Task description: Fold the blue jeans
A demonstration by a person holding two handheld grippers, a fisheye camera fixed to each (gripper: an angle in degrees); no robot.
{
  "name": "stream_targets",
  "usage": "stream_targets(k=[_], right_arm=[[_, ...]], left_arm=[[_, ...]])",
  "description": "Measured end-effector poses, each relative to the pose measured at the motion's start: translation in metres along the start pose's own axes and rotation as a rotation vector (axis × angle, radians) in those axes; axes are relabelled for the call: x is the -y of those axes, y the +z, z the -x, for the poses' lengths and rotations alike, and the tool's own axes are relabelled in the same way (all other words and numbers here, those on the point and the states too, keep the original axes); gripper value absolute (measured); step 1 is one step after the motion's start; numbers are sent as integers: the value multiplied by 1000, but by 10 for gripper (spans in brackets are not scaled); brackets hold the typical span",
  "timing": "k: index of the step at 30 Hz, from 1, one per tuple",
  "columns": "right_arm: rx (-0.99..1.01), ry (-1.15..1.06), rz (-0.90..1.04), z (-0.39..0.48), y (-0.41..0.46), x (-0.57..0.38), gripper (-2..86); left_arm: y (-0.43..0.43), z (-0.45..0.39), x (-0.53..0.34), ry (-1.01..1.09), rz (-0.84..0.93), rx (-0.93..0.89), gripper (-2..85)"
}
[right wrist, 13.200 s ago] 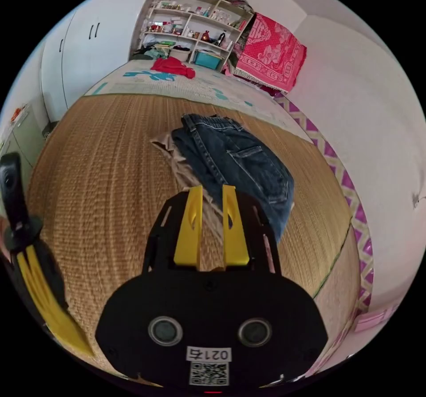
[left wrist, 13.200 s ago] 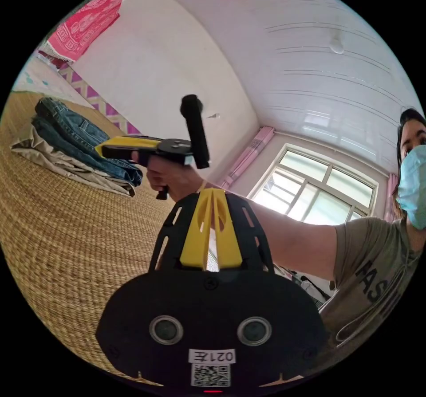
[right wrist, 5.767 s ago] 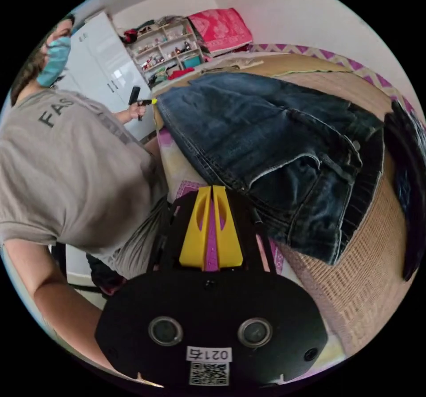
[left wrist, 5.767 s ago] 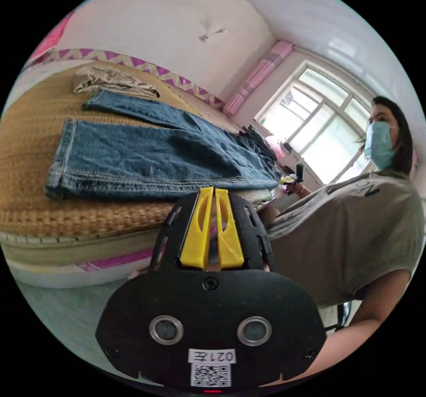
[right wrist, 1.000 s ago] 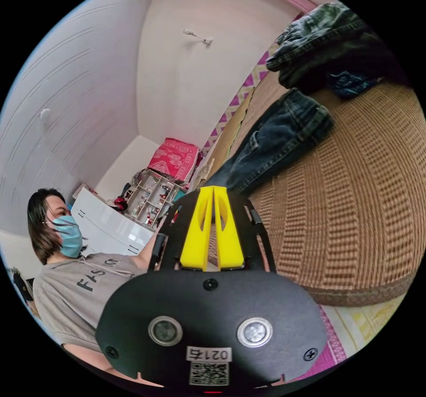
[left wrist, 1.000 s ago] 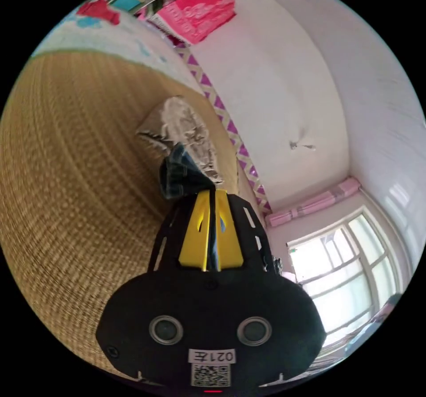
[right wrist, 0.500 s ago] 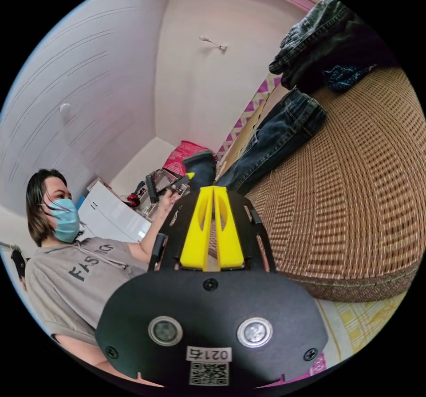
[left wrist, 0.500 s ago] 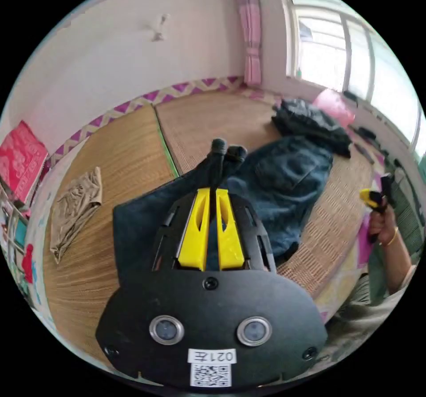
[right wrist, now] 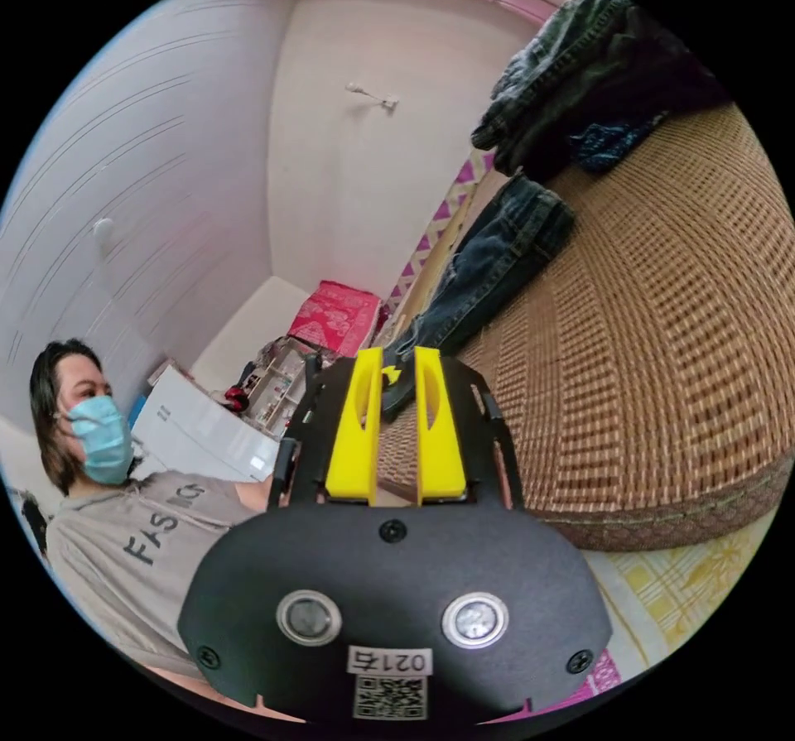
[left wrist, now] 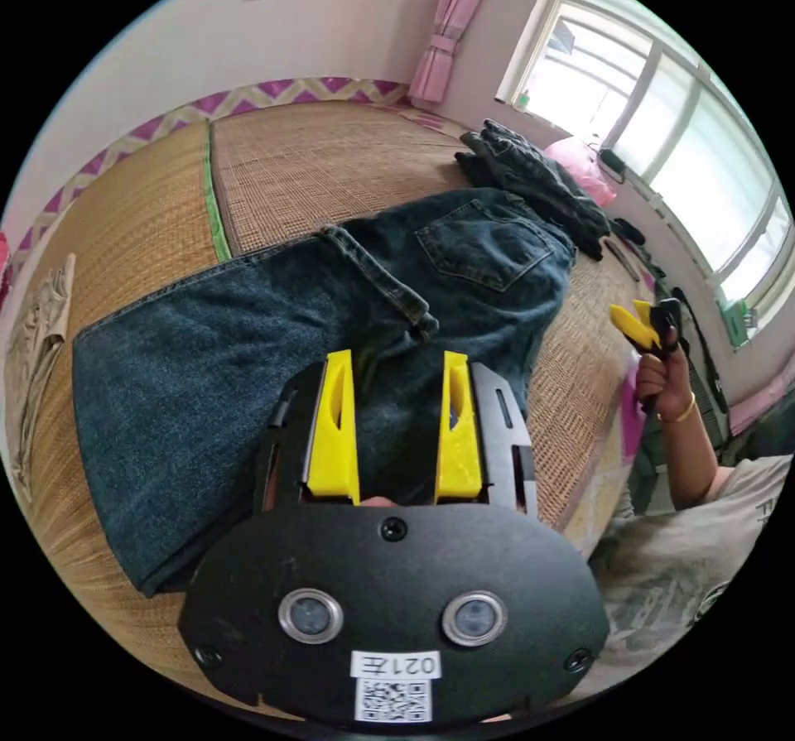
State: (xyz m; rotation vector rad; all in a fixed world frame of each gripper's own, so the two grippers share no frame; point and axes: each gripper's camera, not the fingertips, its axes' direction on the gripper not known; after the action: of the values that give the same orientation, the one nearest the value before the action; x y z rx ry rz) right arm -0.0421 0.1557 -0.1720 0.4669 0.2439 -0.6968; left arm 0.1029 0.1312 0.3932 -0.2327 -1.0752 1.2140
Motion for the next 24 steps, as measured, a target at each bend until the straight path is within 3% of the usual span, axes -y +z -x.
stream_targets(k=[5, 8, 12, 17, 19, 24], right_arm=[[-51, 280, -145, -17, 18, 23, 146], [-121, 339, -204, -15, 41, 43, 155], [-169, 403, -255, -8, 76, 64, 149], [-142, 527, -345, -9, 104, 65, 68], [-201, 452, -351, 22, 112, 70, 48], [-422, -57, -239, 195, 192, 95, 29]], left_arm=[[-28, 38, -25, -24, -75, -194, 82], [-53, 58, -49, -49, -162, -308, 54], [-87, 76, -81, -50, -219, -286, 45], [-137, 114, -132, -135, -275, -252, 0], [-152, 127, -150, -160, -284, -243, -6], [-182, 170, -197, -247, -324, -318, -9]])
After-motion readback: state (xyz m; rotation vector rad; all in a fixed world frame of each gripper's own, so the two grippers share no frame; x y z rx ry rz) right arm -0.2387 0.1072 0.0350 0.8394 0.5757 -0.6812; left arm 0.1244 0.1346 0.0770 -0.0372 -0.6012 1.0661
